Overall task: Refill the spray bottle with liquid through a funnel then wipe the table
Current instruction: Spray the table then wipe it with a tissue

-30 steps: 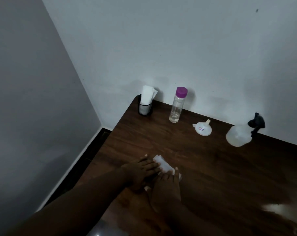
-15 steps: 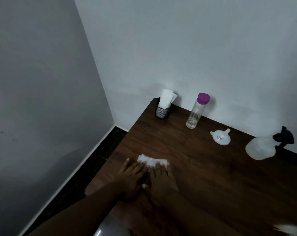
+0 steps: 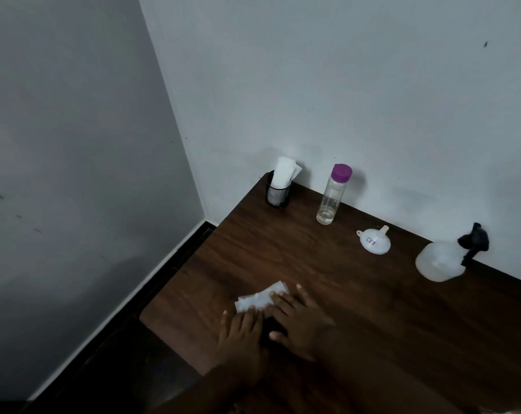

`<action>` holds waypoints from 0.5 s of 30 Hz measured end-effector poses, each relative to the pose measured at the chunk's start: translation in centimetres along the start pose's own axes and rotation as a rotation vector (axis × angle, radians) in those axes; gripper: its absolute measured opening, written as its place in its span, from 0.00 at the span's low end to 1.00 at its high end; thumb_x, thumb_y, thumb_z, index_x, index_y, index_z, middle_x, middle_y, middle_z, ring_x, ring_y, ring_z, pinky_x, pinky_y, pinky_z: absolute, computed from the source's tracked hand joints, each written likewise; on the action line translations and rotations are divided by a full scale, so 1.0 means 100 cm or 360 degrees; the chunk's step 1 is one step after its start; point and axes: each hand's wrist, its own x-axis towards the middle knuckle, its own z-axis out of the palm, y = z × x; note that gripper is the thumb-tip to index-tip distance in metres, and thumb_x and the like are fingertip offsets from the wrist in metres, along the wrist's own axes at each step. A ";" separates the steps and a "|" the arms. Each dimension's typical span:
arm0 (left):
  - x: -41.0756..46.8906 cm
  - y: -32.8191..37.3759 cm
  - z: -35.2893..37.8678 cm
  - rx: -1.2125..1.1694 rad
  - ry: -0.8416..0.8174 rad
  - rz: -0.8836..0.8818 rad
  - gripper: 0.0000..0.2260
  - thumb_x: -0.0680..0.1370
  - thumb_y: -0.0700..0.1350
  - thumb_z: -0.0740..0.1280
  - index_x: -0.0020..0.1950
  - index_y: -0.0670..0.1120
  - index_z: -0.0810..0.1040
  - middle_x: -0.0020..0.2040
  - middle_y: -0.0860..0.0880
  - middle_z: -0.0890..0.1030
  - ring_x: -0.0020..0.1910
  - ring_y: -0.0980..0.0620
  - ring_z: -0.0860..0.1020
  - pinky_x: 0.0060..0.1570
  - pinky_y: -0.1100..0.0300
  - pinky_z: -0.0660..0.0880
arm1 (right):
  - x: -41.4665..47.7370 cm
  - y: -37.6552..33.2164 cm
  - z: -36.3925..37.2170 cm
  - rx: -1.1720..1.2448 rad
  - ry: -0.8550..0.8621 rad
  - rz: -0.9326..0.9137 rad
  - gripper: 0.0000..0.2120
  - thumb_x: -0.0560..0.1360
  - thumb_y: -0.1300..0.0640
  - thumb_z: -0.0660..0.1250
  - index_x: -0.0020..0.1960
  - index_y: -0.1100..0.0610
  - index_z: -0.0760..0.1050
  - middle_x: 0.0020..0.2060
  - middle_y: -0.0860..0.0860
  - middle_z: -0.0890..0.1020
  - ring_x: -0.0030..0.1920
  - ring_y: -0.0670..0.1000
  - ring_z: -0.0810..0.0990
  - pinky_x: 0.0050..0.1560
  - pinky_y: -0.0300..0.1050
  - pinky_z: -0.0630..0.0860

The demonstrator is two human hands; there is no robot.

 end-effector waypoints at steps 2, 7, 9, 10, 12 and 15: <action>0.013 0.057 0.053 -0.0334 0.0082 -0.0117 0.32 0.81 0.62 0.47 0.82 0.50 0.44 0.82 0.48 0.46 0.81 0.47 0.44 0.76 0.44 0.32 | -0.018 0.009 -0.001 0.0011 -0.0030 -0.0079 0.35 0.80 0.33 0.41 0.81 0.49 0.47 0.81 0.50 0.44 0.80 0.49 0.41 0.77 0.64 0.37; -0.017 0.132 0.078 -0.0018 0.0192 -0.0100 0.30 0.80 0.60 0.52 0.79 0.49 0.61 0.80 0.46 0.59 0.78 0.44 0.60 0.73 0.47 0.27 | -0.065 0.031 0.007 0.0028 -0.0069 -0.0110 0.33 0.81 0.34 0.42 0.81 0.48 0.48 0.81 0.50 0.46 0.81 0.49 0.42 0.77 0.60 0.34; -0.027 0.162 0.094 -0.0058 -0.0156 -0.0035 0.29 0.73 0.63 0.57 0.64 0.48 0.81 0.64 0.45 0.81 0.61 0.44 0.81 0.74 0.46 0.37 | -0.085 0.039 0.009 0.0042 -0.0084 -0.0111 0.33 0.81 0.34 0.43 0.81 0.49 0.49 0.81 0.50 0.47 0.81 0.49 0.43 0.77 0.60 0.33; -0.023 0.171 0.107 -0.0092 -0.0115 -0.0096 0.28 0.70 0.63 0.58 0.59 0.48 0.85 0.58 0.45 0.85 0.55 0.45 0.84 0.73 0.46 0.41 | -0.094 0.043 0.012 0.0054 -0.0103 -0.0104 0.33 0.81 0.34 0.43 0.81 0.49 0.49 0.81 0.50 0.47 0.81 0.49 0.43 0.77 0.60 0.33; -0.019 0.184 0.123 -0.0180 -0.0118 -0.0128 0.27 0.69 0.63 0.59 0.56 0.48 0.86 0.55 0.45 0.86 0.52 0.44 0.85 0.72 0.44 0.45 | -0.111 0.052 0.020 0.0065 -0.0110 -0.0101 0.33 0.81 0.34 0.43 0.81 0.49 0.50 0.81 0.50 0.48 0.81 0.49 0.44 0.77 0.59 0.32; -0.027 0.217 0.129 -0.0178 -0.0101 -0.0104 0.25 0.69 0.60 0.61 0.55 0.47 0.86 0.54 0.46 0.86 0.51 0.43 0.85 0.72 0.44 0.48 | -0.137 0.067 0.033 0.0071 -0.0094 -0.0084 0.33 0.81 0.34 0.43 0.81 0.49 0.51 0.81 0.50 0.49 0.81 0.49 0.45 0.76 0.57 0.31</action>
